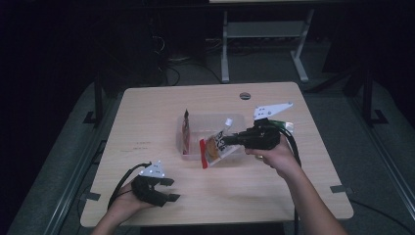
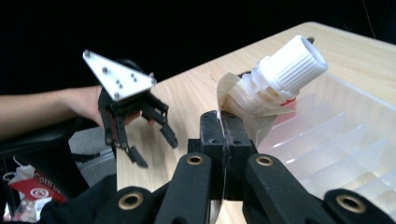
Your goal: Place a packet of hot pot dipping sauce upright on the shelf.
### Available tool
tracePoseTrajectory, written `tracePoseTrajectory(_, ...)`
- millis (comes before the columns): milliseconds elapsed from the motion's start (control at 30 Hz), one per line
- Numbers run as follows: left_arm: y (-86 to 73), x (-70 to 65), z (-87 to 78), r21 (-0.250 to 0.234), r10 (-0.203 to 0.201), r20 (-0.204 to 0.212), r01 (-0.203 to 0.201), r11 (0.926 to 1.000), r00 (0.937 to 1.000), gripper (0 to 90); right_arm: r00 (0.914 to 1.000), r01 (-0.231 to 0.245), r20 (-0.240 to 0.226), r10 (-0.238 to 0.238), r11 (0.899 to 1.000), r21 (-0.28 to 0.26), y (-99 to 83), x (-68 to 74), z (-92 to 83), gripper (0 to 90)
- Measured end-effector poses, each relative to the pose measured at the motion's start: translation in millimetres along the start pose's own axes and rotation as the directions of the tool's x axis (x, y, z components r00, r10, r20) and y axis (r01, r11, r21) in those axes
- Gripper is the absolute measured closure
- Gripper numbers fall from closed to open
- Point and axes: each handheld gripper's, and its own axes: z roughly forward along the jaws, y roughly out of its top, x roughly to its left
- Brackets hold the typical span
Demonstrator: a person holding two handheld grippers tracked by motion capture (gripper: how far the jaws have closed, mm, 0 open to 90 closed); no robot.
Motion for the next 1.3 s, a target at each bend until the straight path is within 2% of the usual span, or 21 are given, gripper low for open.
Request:
tracePoseTrajectory(100, -0.6, -0.7, 0.2, -0.002, -0.005, -0.001, 0.005, 1.0000, 1.0000, 37.6, 0.9999, -0.001, 0.011, 0.001, 1.000, -0.003, 4.1, -3.3, 2.2, 89.7)
tracePoseTrajectory(133, -0.6, 0.0, -0.4, 0.008, 0.006, -0.002, -0.006, 1.0000, 1.0000, 37.6, 0.9998, 0.002, 0.017, -0.002, 1.000, -0.002, 5.5, -4.8, 3.5, 89.7)
tracePoseTrajectory(333, -0.9, -0.1, -0.1, 0.012, 0.011, -0.001, -0.011, 0.9999, 0.9999, 37.6, 0.9992, -0.003, 0.039, 0.003, 1.000, 0.000, 13.3, -13.0, 11.4, 89.7)
tracePoseTrajectory(633, 0.1, -1.6, 1.7, 0.021, 0.023, 0.004, -0.023, 0.9995, 0.9997, 37.6, 0.9956, -0.035, 0.087, 0.034, 0.999, 0.009, 18.4, -30.9, 21.6, 89.7)
tracePoseTrajectory(700, -0.2, -3.0, 2.9, 0.019, 0.008, 0.011, -0.008, 0.9998, 0.9999, 37.6, 0.9945, -0.041, 0.097, 0.040, 0.999, 0.010, 18.7, -34.7, 24.0, 89.6)
tracePoseTrajectory(867, 0.2, -3.1, 3.2, 0.023, 0.013, 0.012, -0.013, 0.9996, 0.9998, 37.6, 0.9914, -0.052, 0.122, 0.049, 0.998, 0.017, 19.5, -43.3, 29.6, 89.6)
tracePoseTrajectory(1100, -0.1, -3.2, 3.4, 0.020, 0.009, 0.014, -0.009, 0.9997, 0.9999, 37.6, 0.9876, -0.083, 0.135, 0.080, 0.997, 0.011, 16.6, -54.9, 37.2, 89.6)
tracePoseTrajectory(1300, 0.3, -3.0, 4.0, 0.021, 0.019, 0.016, -0.019, 0.9996, 0.9997, 37.6, 0.9865, -0.091, 0.138, 0.087, 0.996, 0.021, 16.5, -58.1, 46.2, 89.6)
